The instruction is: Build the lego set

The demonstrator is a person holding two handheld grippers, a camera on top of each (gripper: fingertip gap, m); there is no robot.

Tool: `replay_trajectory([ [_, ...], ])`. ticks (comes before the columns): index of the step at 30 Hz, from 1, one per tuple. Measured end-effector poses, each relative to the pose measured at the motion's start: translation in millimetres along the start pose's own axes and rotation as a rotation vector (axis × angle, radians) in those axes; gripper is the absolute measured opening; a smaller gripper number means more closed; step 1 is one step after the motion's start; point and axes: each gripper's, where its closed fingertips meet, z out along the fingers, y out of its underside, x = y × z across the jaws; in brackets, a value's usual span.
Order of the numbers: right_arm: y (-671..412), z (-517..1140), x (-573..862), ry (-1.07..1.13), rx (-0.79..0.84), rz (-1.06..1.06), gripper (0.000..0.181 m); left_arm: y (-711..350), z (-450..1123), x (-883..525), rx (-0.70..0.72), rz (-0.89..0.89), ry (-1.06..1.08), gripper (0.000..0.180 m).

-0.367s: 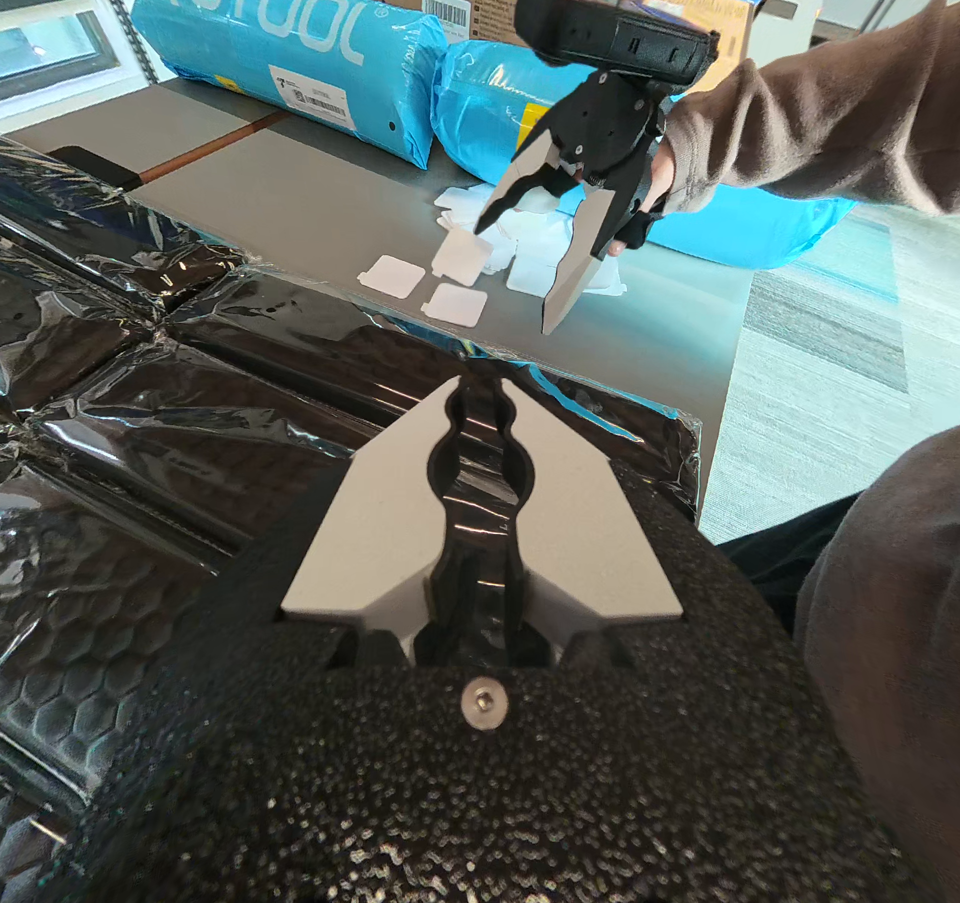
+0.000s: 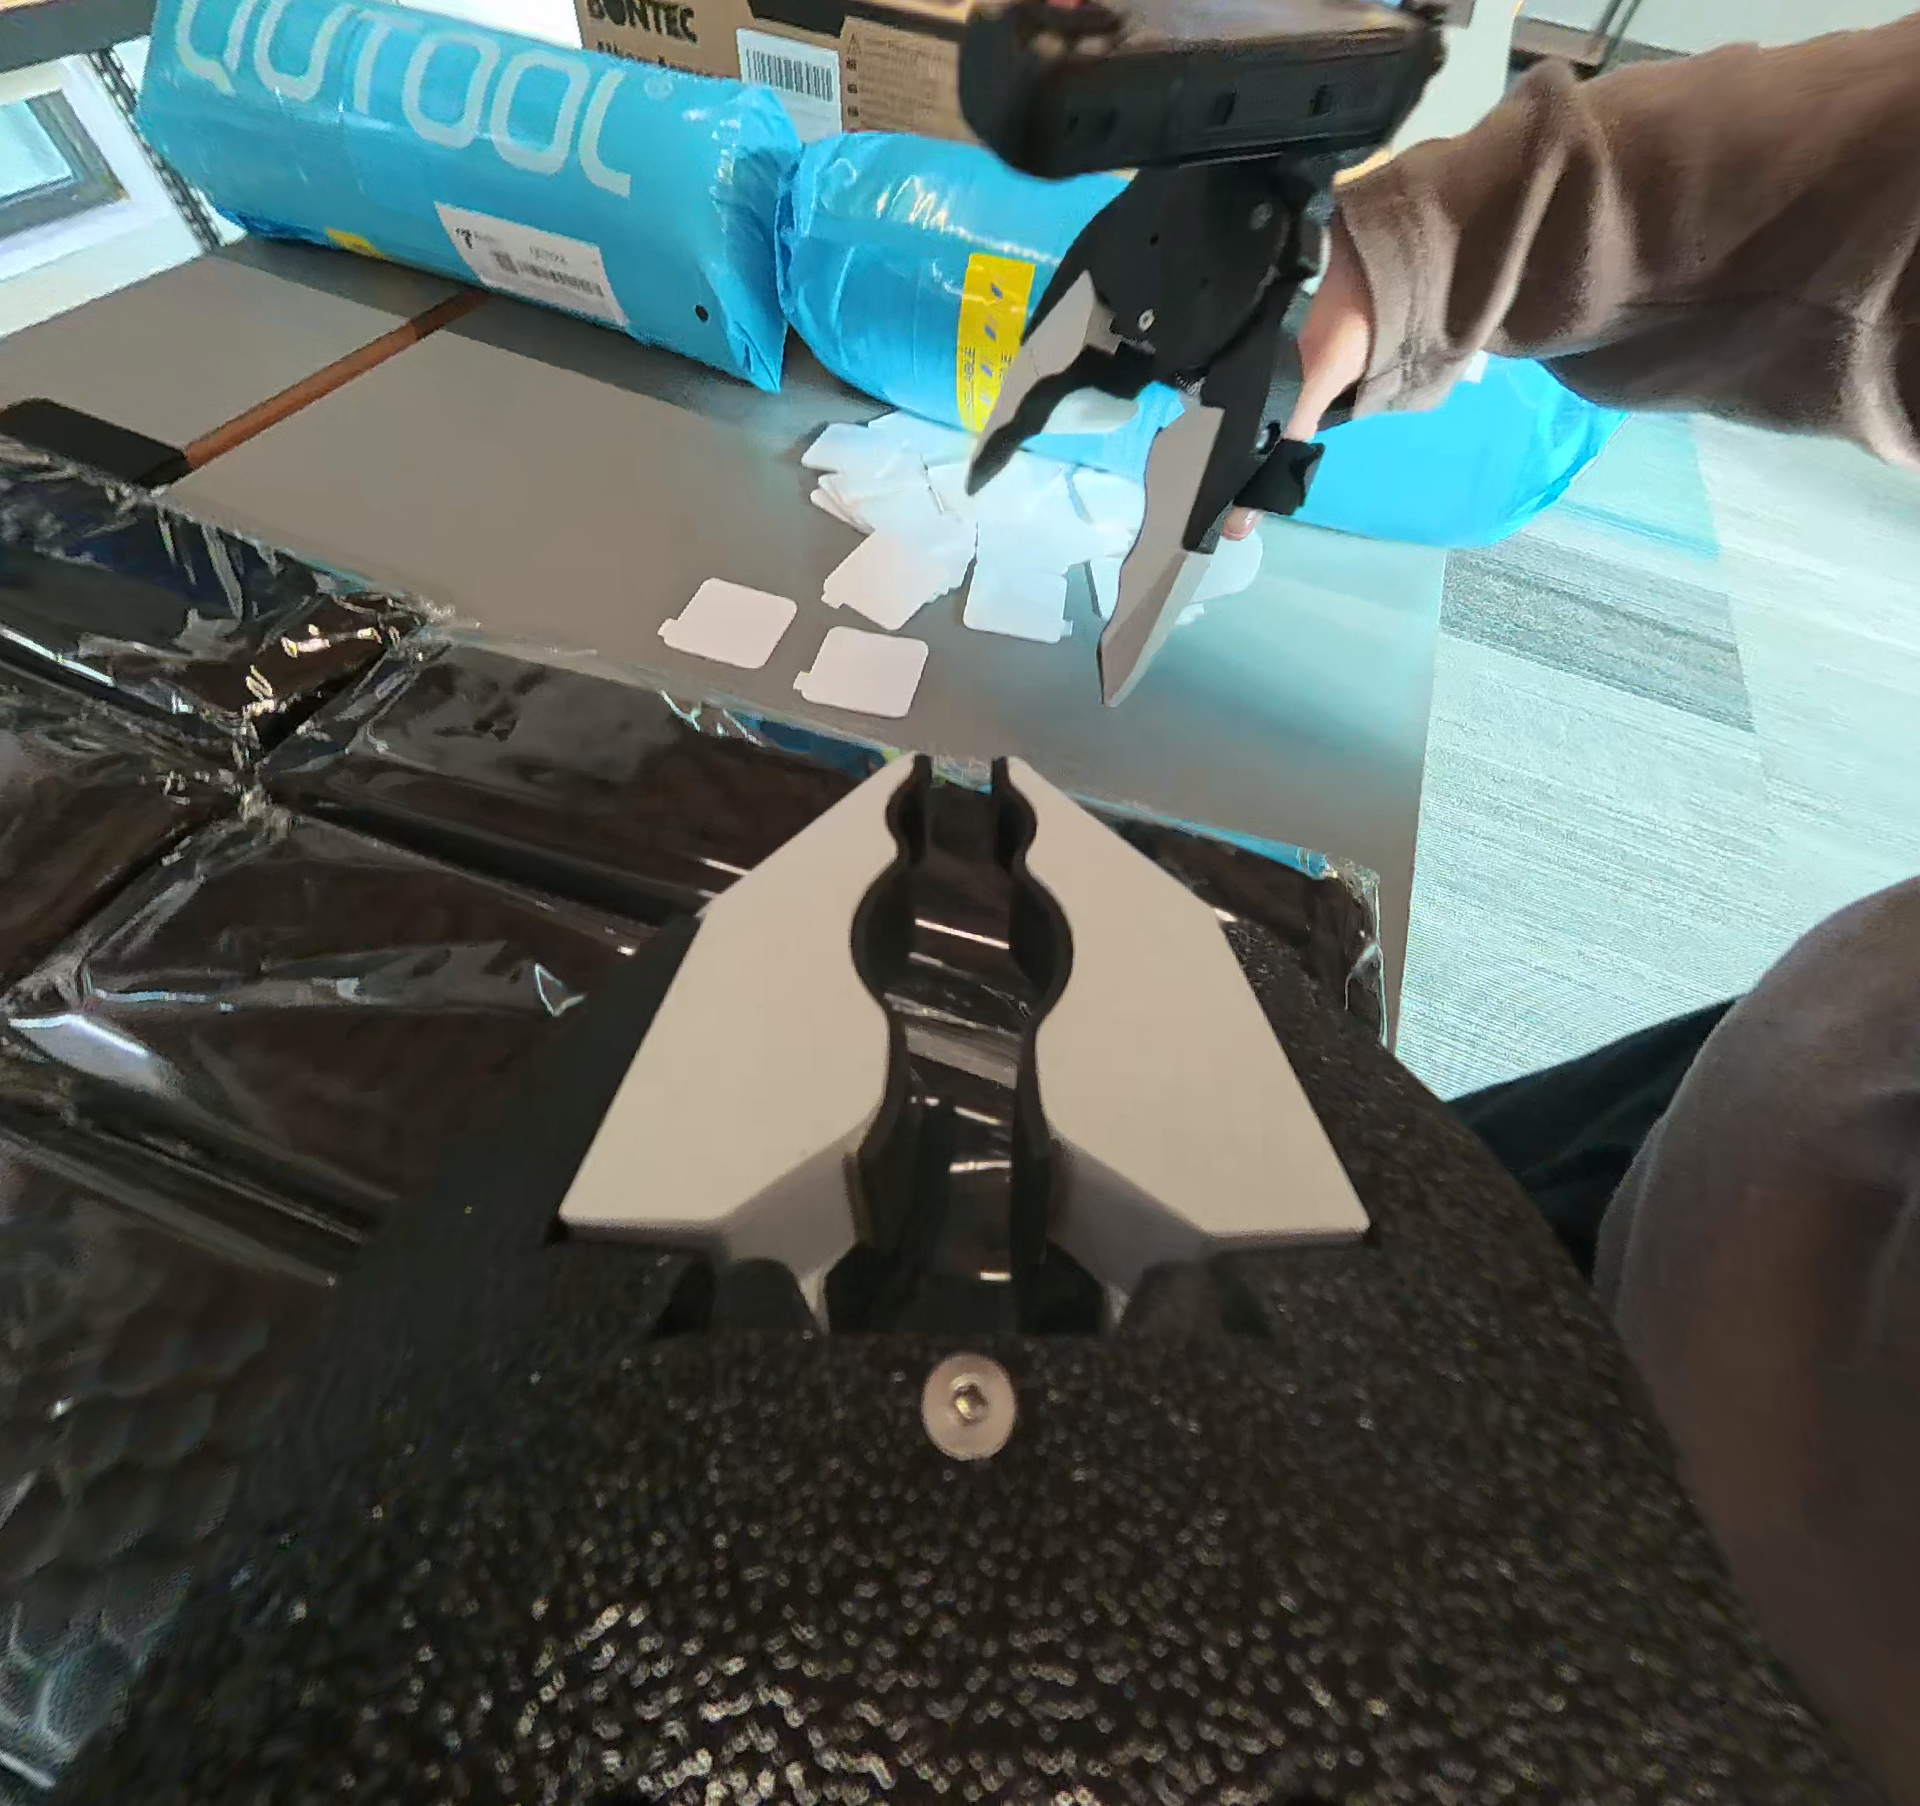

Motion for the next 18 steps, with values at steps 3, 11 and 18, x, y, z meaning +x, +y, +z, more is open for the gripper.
replay_trajectory([
  [3,-39,-42,9,0.212,0.275,-0.039,0.122,-18,6,1,0.041,0.005,0.019,0.010],
  [11,-43,-236,-21,0.853,0.951,0.125,0.055,-74,45,47,0.142,0.030,0.210,0.018],
  [18,83,-311,-59,1.175,0.879,0.260,0.017,-145,94,159,0.237,0.211,0.473,0.018],
])
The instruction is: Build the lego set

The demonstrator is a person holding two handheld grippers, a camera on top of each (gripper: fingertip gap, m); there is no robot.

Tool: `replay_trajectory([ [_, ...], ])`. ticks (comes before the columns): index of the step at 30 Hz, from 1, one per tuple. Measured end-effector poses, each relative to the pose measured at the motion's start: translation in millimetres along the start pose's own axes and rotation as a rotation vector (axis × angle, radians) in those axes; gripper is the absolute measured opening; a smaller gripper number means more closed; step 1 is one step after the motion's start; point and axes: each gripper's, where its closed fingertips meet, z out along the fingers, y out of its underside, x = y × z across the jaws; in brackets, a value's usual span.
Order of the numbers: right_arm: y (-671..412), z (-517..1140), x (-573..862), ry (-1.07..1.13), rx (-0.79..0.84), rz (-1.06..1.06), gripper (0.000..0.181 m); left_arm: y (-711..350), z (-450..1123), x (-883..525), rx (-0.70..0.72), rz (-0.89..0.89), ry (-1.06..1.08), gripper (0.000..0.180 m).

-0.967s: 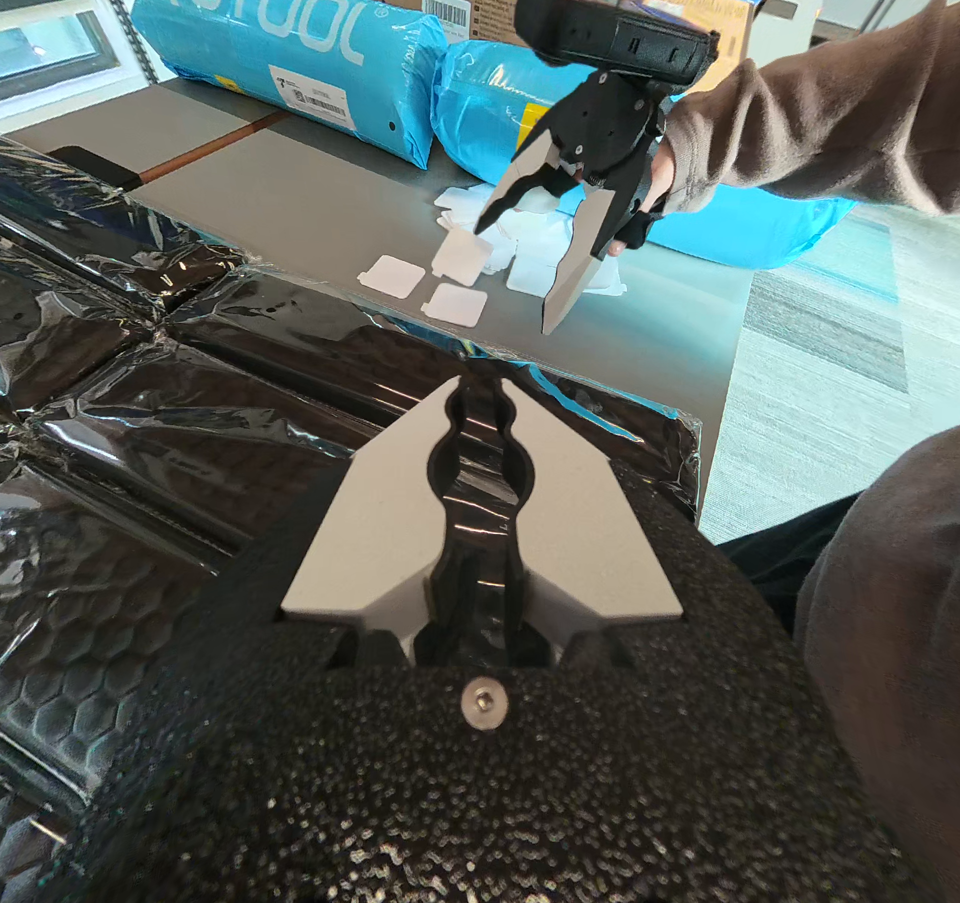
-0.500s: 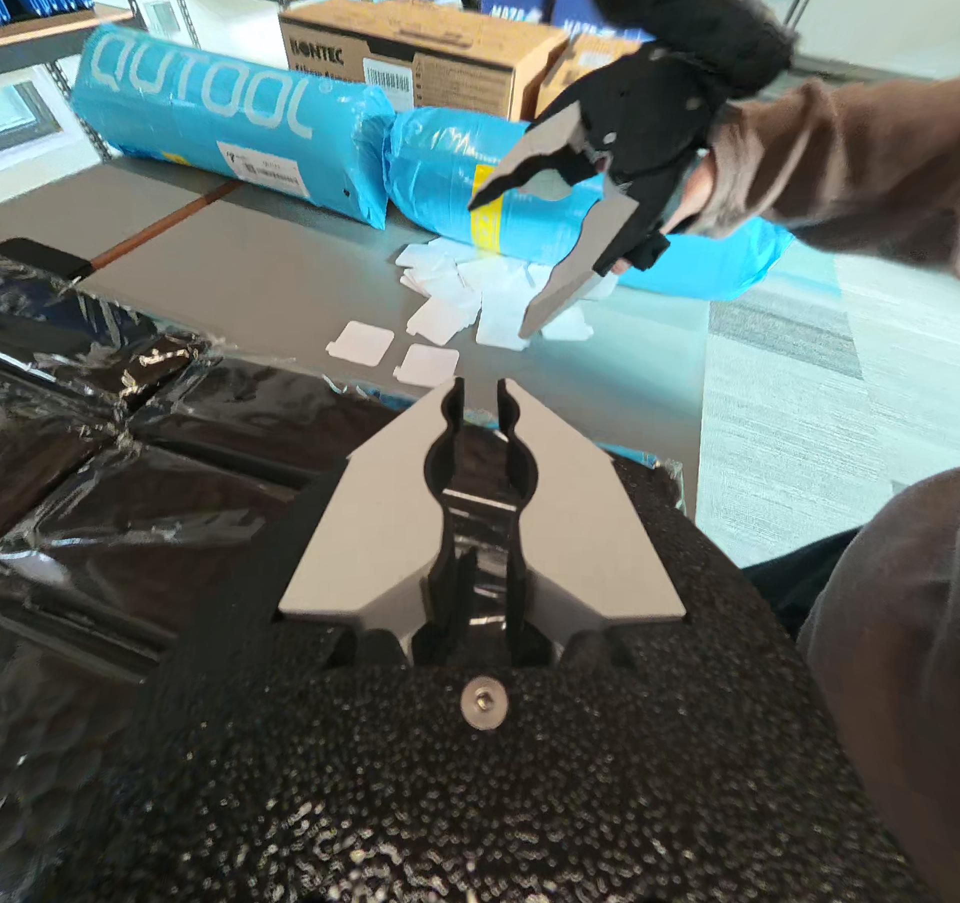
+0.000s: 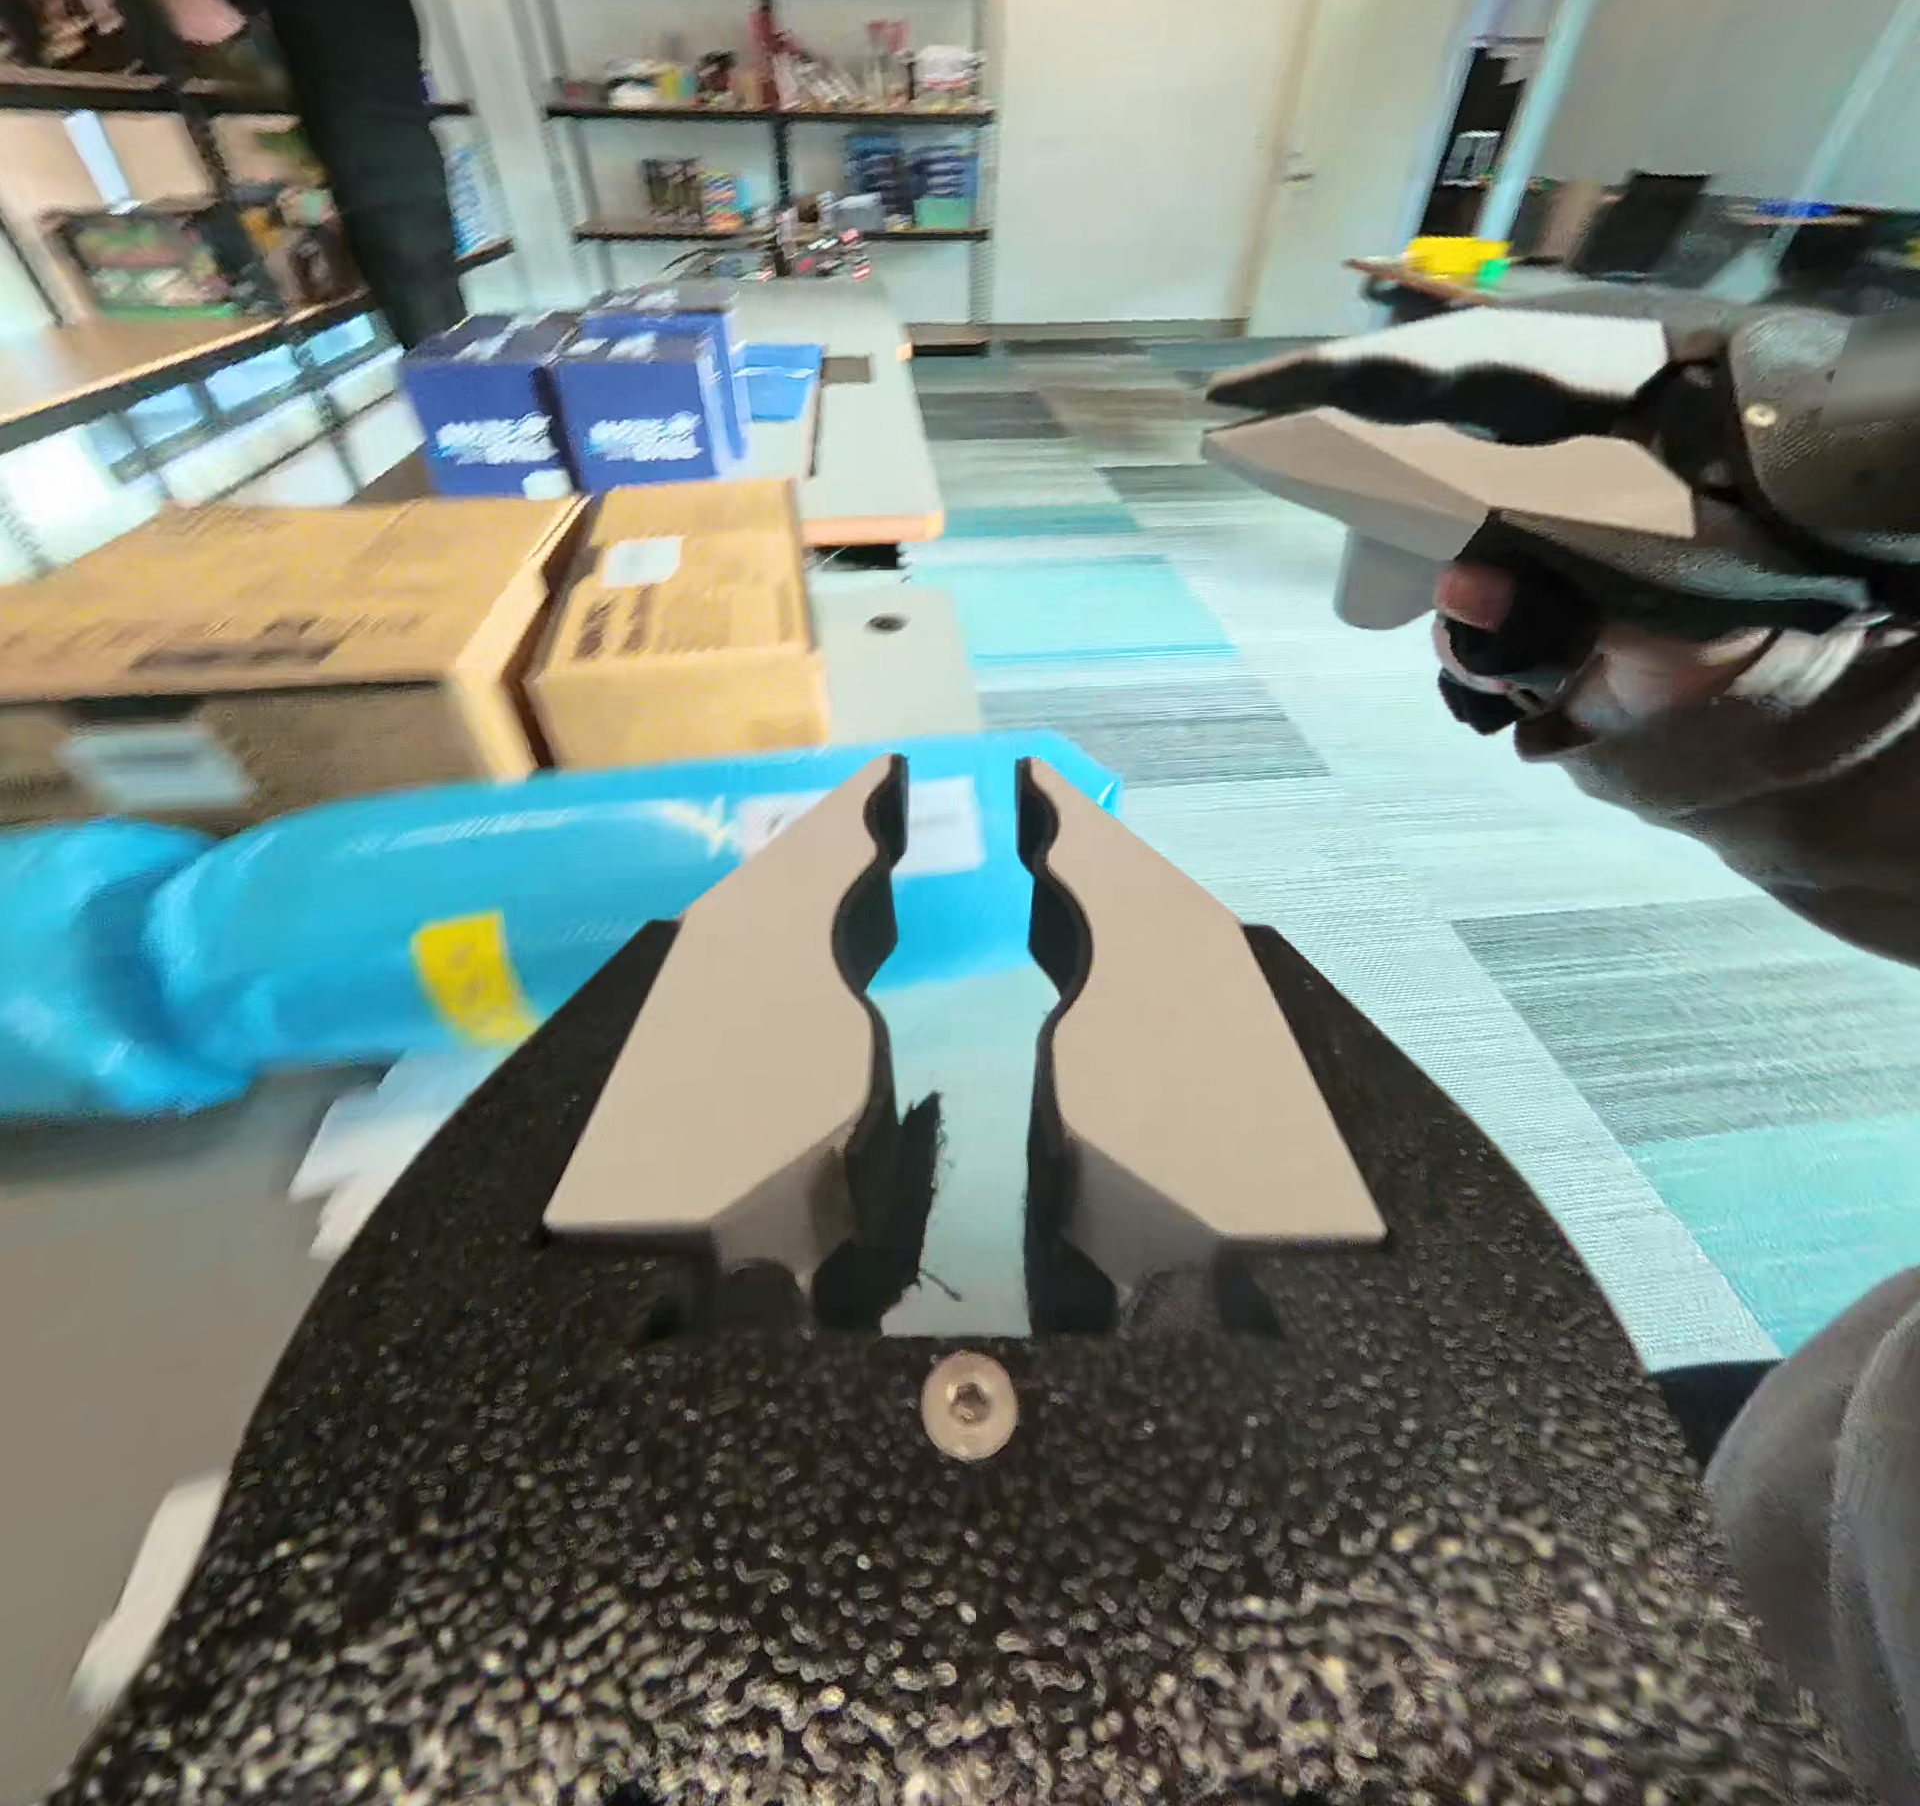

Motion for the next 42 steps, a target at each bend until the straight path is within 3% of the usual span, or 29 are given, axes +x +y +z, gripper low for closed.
replay_trajectory([
  [4,29,-67,80,0.185,-0.030,0.102,0.000,-33,72,66,0.056,0.072,0.181,0.015],
  [7,59,-117,135,0.259,-0.056,0.164,0.000,-50,134,124,0.102,0.106,0.300,0.010],
  [12,112,-203,230,0.312,-0.154,0.111,0.000,-85,253,239,0.193,-0.004,0.533,0.010],
  [17,154,-298,334,0.453,-0.222,0.189,0.000,-104,356,345,0.207,0.077,0.737,0.011],
  [24,213,-354,436,0.539,-0.290,0.243,0.000,-108,472,385,0.173,0.053,0.746,0.009],
  [28,233,-363,519,0.644,-0.234,0.185,0.000,-99,552,376,0.120,0.117,0.682,0.007],
  [42,268,-524,870,1.350,-0.215,-0.272,0.000,-222,943,367,0.268,0.106,0.486,0.001],
])
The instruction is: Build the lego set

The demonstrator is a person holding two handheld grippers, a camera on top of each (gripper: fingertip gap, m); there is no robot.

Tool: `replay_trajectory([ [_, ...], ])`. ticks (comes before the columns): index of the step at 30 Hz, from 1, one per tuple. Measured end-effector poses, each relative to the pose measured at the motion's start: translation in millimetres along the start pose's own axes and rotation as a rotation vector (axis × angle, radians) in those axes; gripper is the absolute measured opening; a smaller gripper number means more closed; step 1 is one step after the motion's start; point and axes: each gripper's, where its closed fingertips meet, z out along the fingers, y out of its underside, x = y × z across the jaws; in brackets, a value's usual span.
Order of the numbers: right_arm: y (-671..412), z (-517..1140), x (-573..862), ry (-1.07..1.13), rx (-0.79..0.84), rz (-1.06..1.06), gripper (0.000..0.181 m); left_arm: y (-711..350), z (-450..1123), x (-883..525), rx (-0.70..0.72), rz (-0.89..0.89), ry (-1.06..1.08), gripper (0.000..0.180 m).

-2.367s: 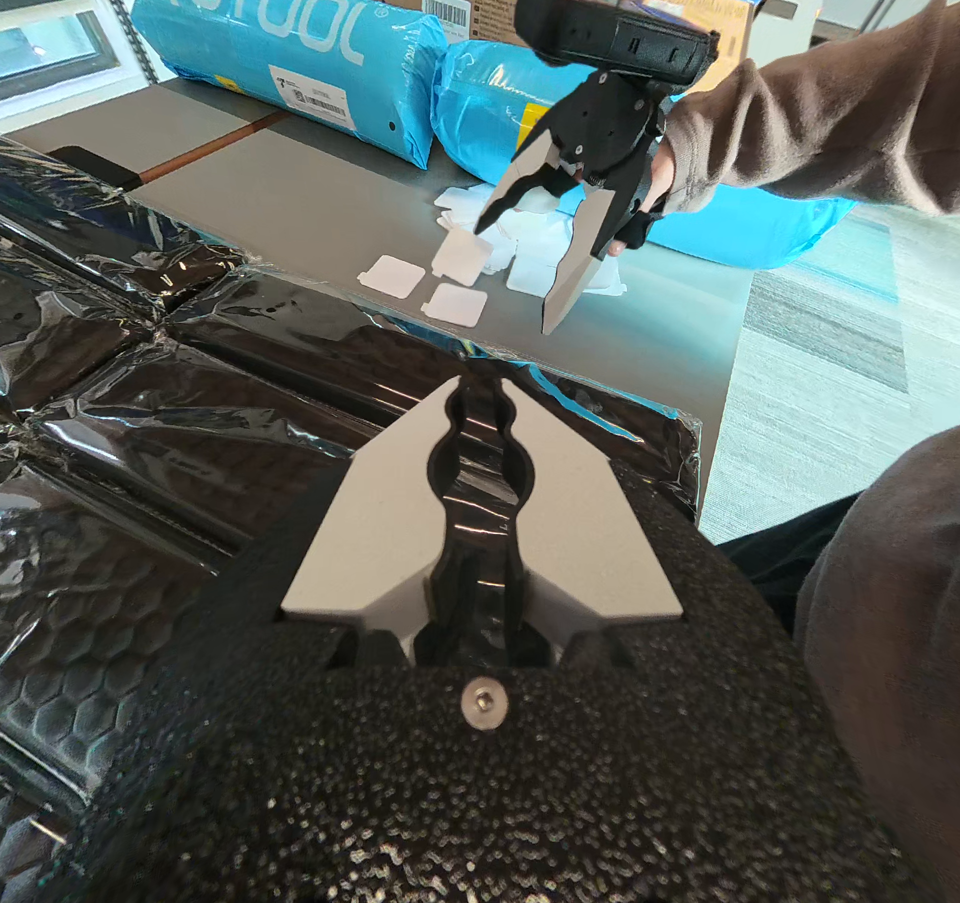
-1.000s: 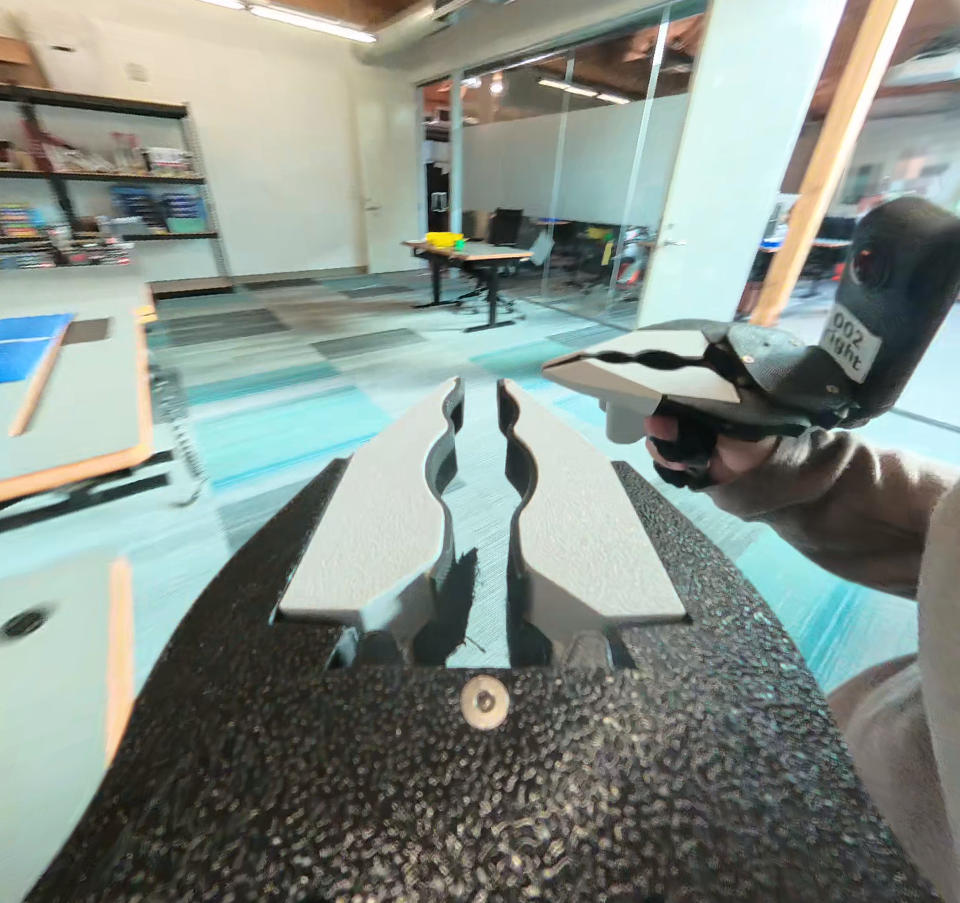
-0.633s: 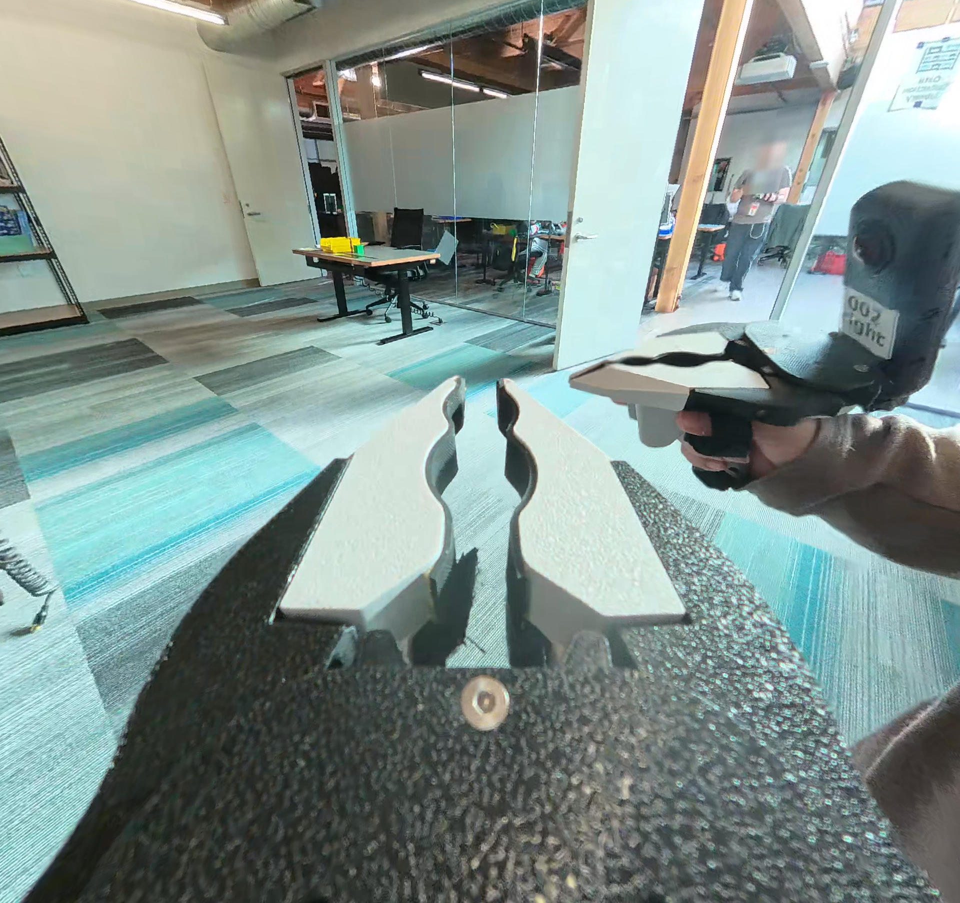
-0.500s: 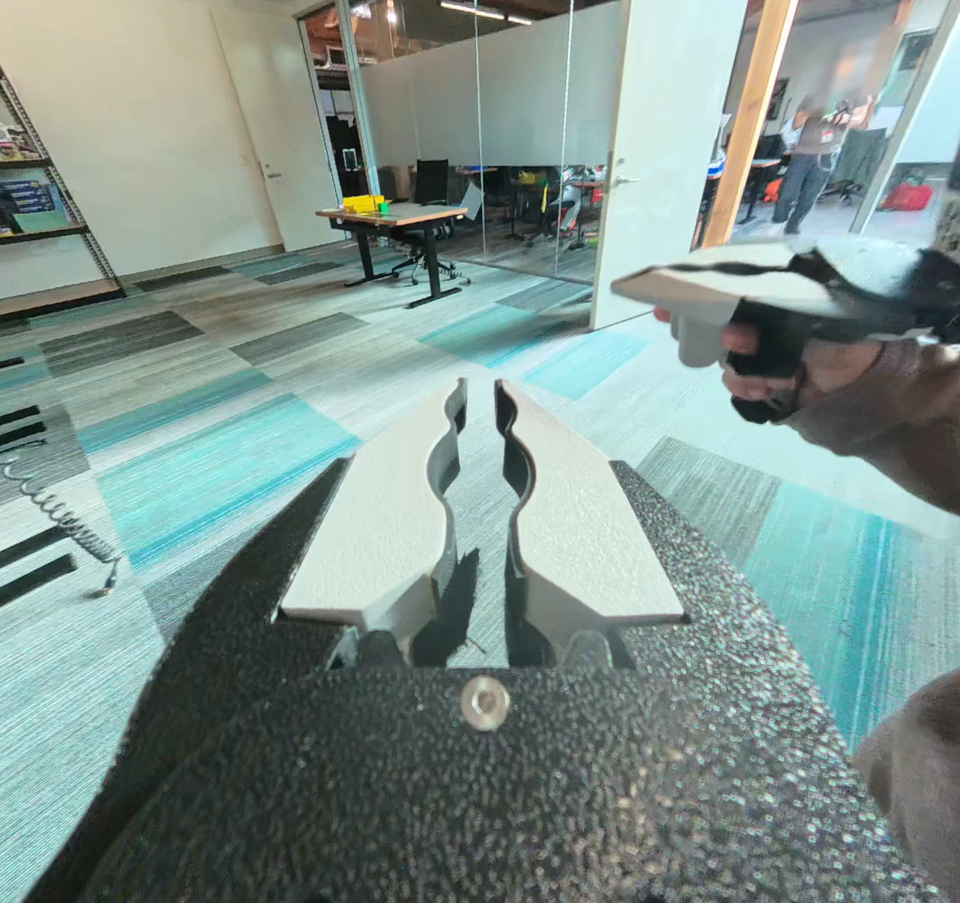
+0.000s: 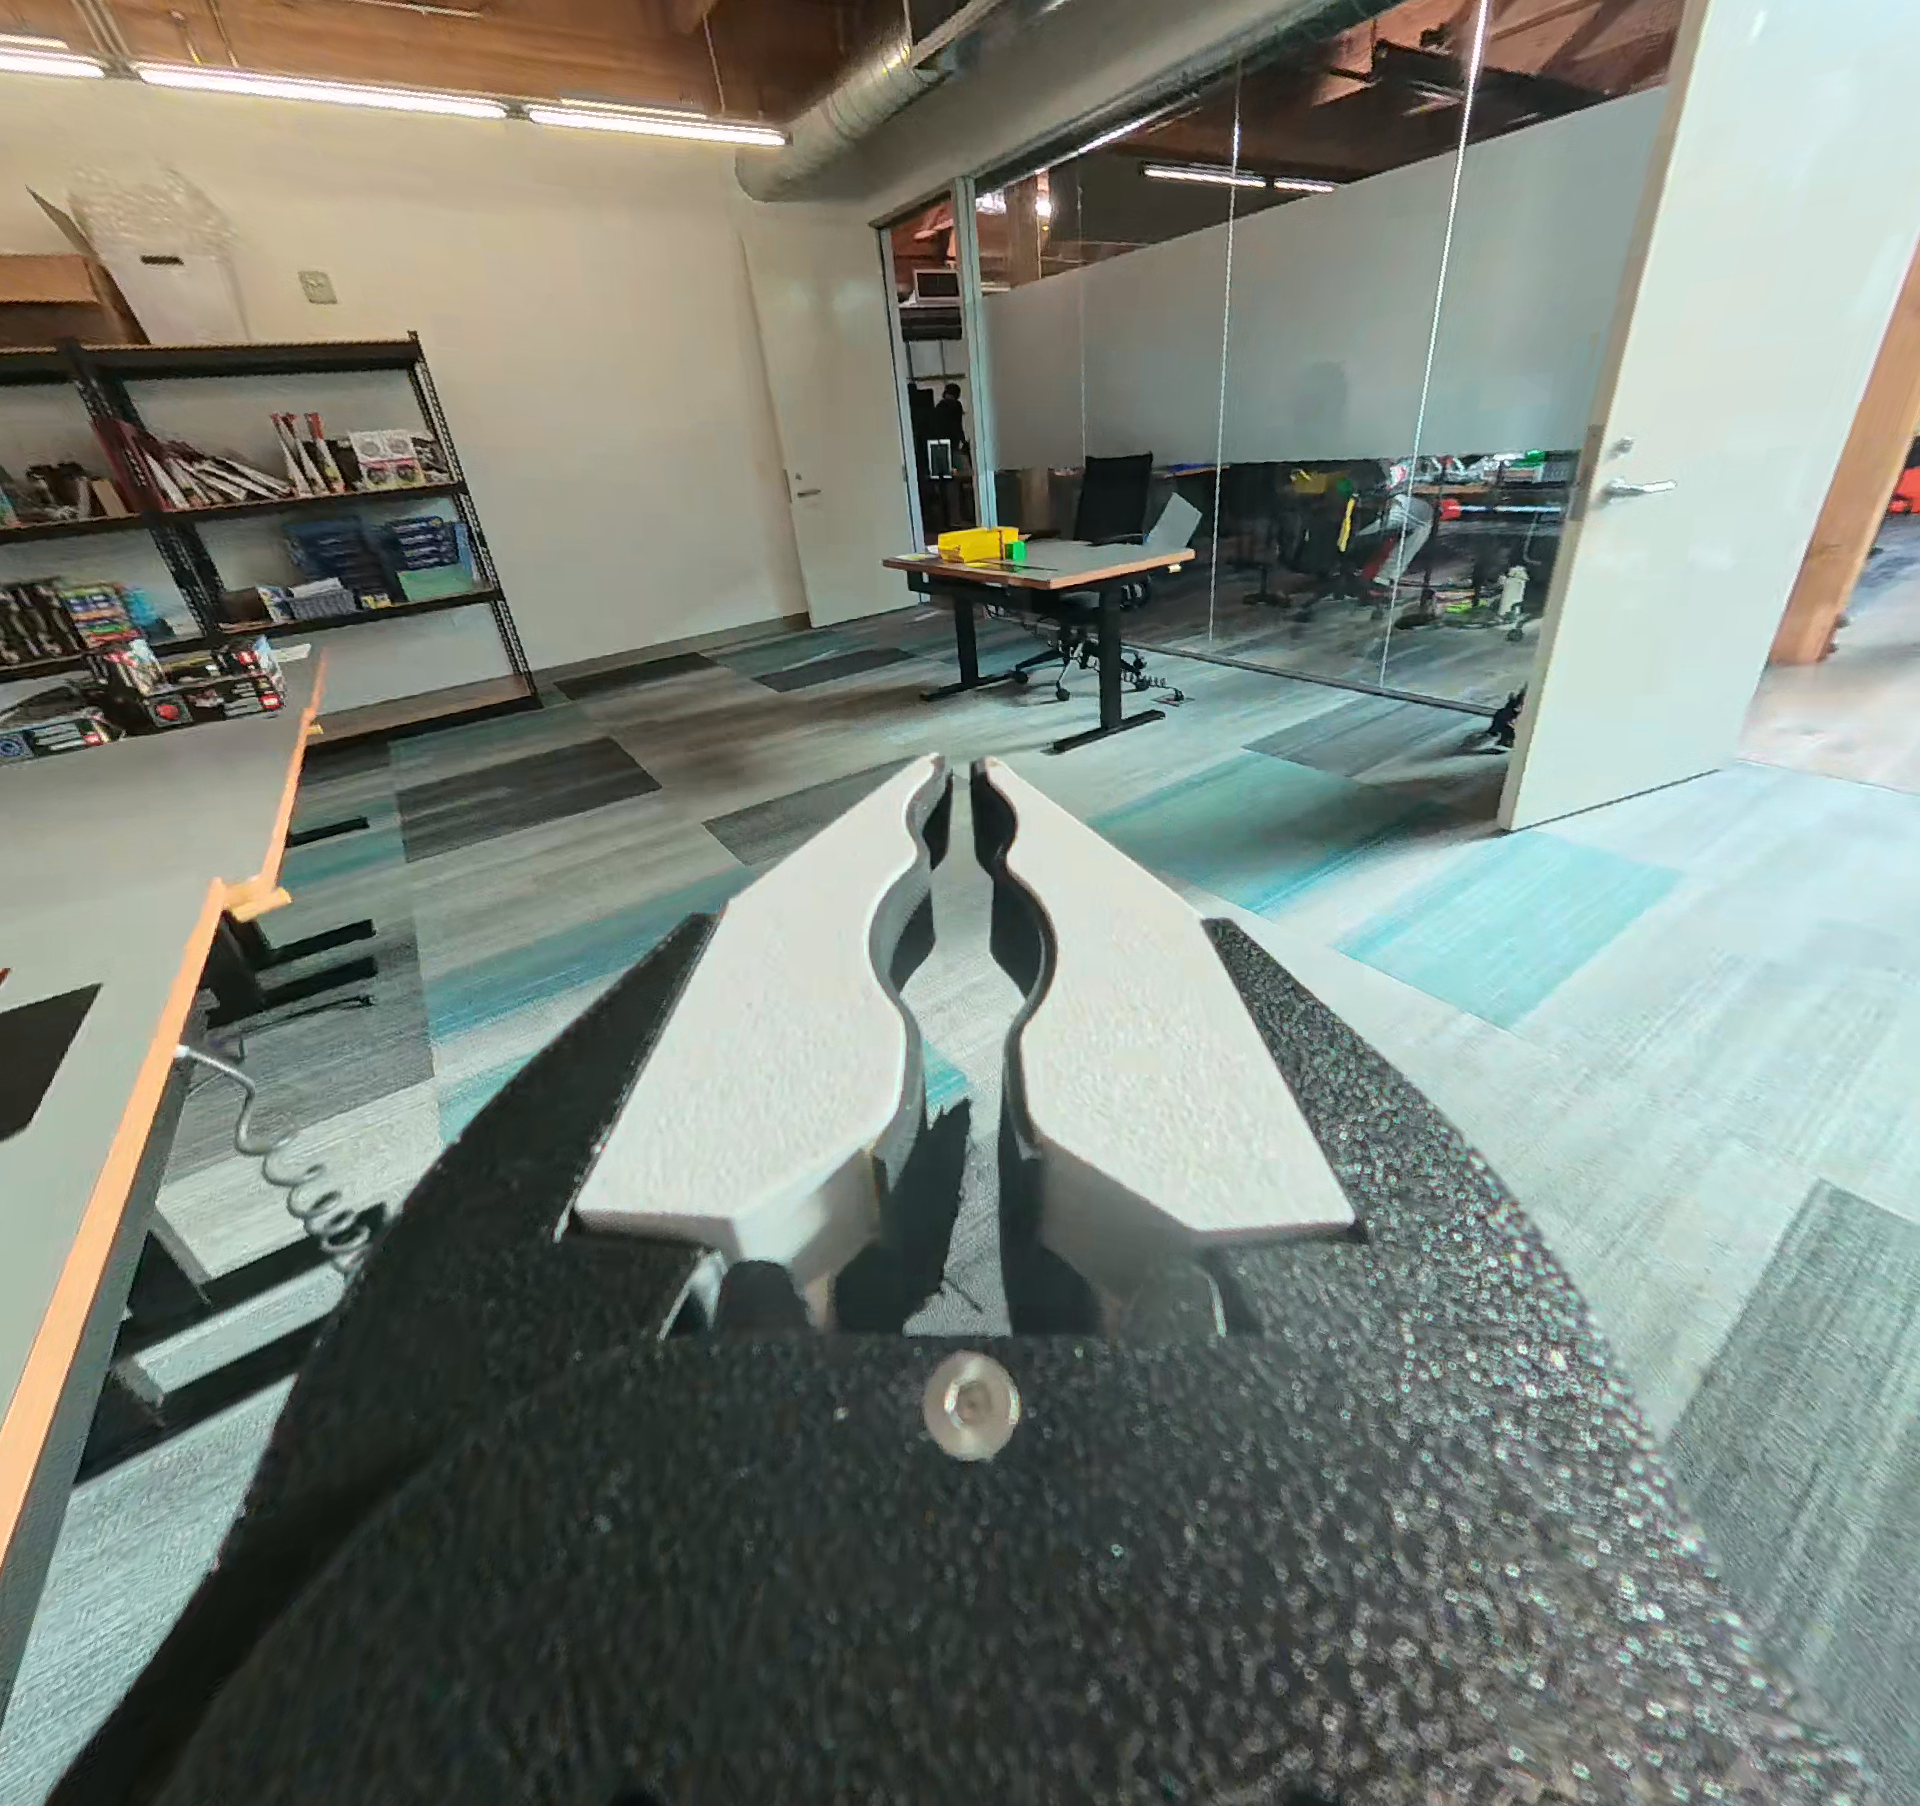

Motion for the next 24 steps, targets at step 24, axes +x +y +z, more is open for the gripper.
replay_trajectory([
  [24,318,568,132,0.115,0.091,0.161,0.022,0,492,-195,0.179,0.355,-0.378,0.005],
])
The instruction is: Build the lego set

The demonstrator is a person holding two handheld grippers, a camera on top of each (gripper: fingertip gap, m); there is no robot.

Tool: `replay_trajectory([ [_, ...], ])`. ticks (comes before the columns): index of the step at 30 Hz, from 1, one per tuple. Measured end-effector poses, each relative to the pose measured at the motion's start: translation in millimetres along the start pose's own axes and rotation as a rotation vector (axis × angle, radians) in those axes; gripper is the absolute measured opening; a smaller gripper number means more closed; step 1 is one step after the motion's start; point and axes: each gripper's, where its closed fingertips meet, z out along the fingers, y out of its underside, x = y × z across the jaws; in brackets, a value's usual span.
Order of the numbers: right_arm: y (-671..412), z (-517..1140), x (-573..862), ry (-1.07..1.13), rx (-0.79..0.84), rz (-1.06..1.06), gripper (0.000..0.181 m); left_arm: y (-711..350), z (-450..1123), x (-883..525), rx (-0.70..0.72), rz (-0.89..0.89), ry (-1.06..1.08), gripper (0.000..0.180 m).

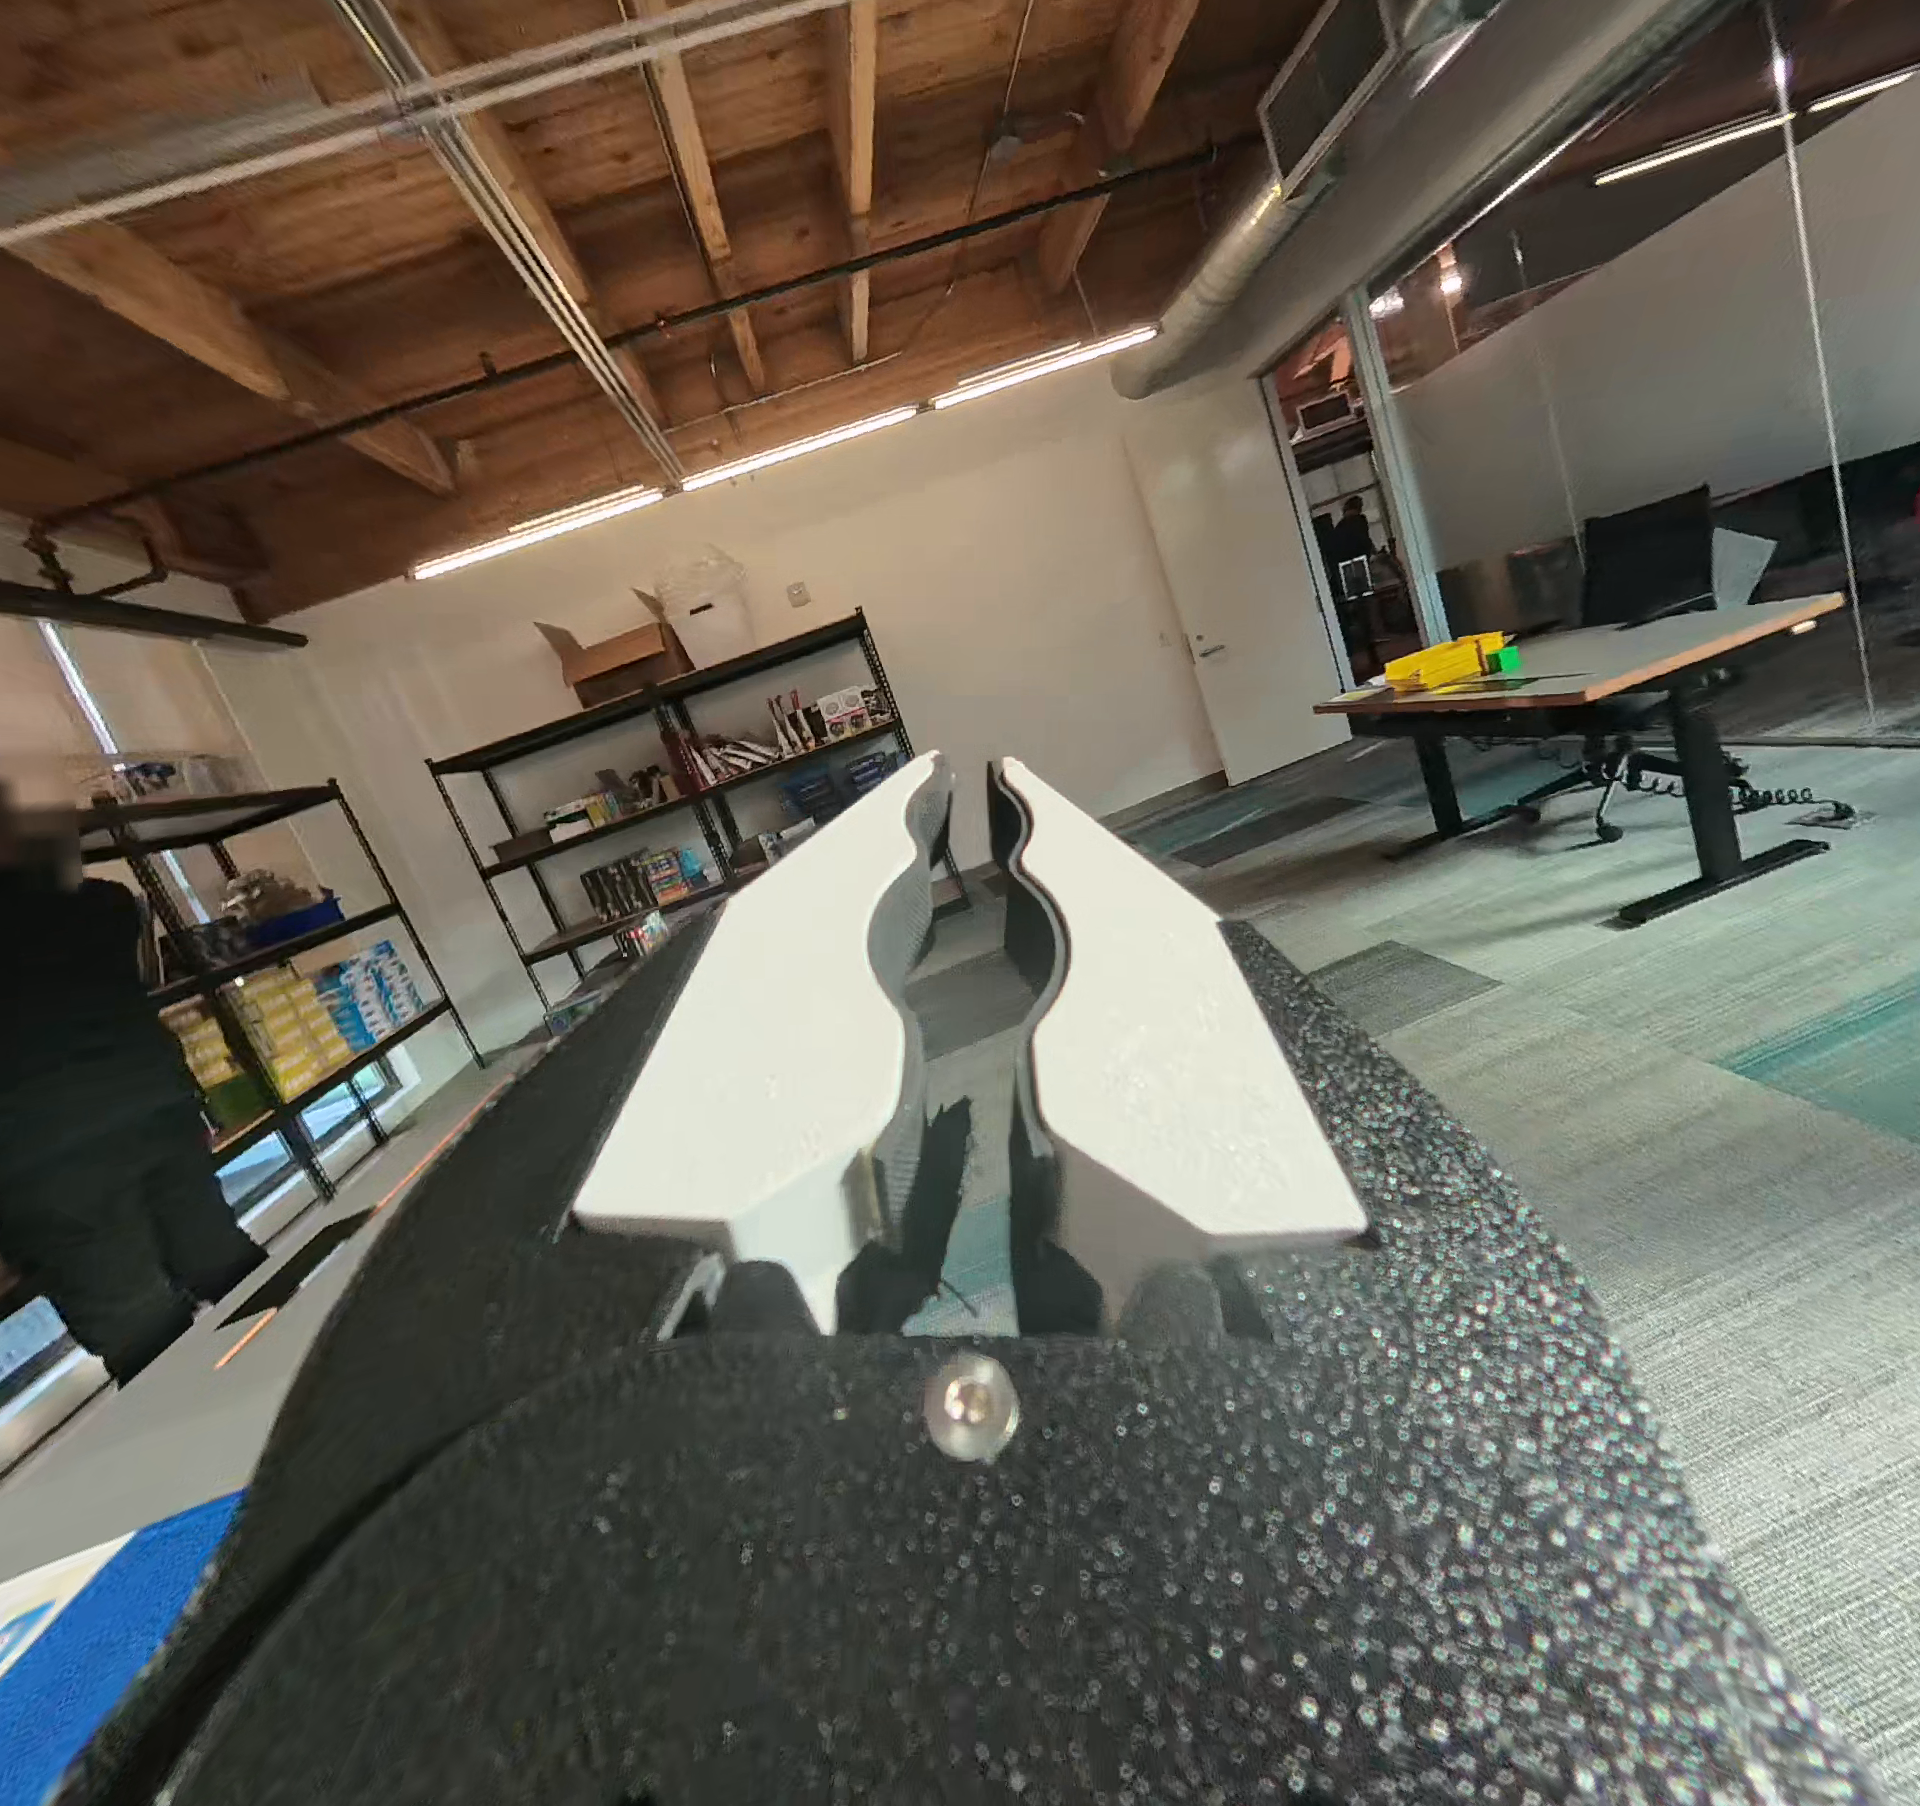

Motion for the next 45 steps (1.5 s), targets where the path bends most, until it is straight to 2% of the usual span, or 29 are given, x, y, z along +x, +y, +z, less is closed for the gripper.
replay_trajectory([
  [3,53,73,-60,-0.088,0.009,0.104,0.024,52,28,-35,-0.090,0.035,-0.076,0.026],
  [5,87,117,-104,-0.156,0.026,0.127,0.026,80,44,-79,-0.106,0.100,-0.244,0.062],
  [6,104,139,-124,-0.182,0.033,0.128,0.027,91,52,-102,-0.089,0.137,-0.332,0.074],
  [8,138,184,-159,-0.220,0.034,0.139,0.030,109,68,-143,-0.050,0.173,-0.490,0.083],
  [10,165,237,-187,-0.240,0.034,0.166,0.033,126,92,-181,-0.014,0.163,-0.633,0.086],
  [12,181,293,-204,-0.247,0.033,0.175,0.039,148,140,-205,-0.024,0.114,-0.675,0.091],
  [16,204,379,-208,-0.203,0.105,0.061,0.044,193,286,-209,-0.004,0.094,-0.545,0.091],
  [22,319,467,-175,-0.079,-0.041,-0.038,0.044,268,514,-137,0.059,-0.057,-0.259,0.089],
  [26,408,545,-147,0.032,-0.095,-0.081,0.044,330,638,-98,0.081,-0.077,-0.175,0.087],
  [29,464,626,-133,0.121,-0.085,-0.064,0.045,377,725,-101,0.042,-0.078,-0.233,0.092],
  [32,509,727,-136,0.152,-0.099,0.024,0.055,396,814,-110,0.007,-0.120,-0.207,0.109],
  [36,561,863,-186,0.061,-0.066,0.119,0.065,424,894,-148,-0.012,0.038,-0.314,0.109],
  [41,647,997,-299,-0.101,-0.080,0.314,0.087,513,937,-202,-0.116,0.080,-0.528,0.118],
  [45,722,1076,-380,-0.178,-0.085,0.329,0.090,593,976,-253,-0.210,0.137,-0.664,0.125],
])
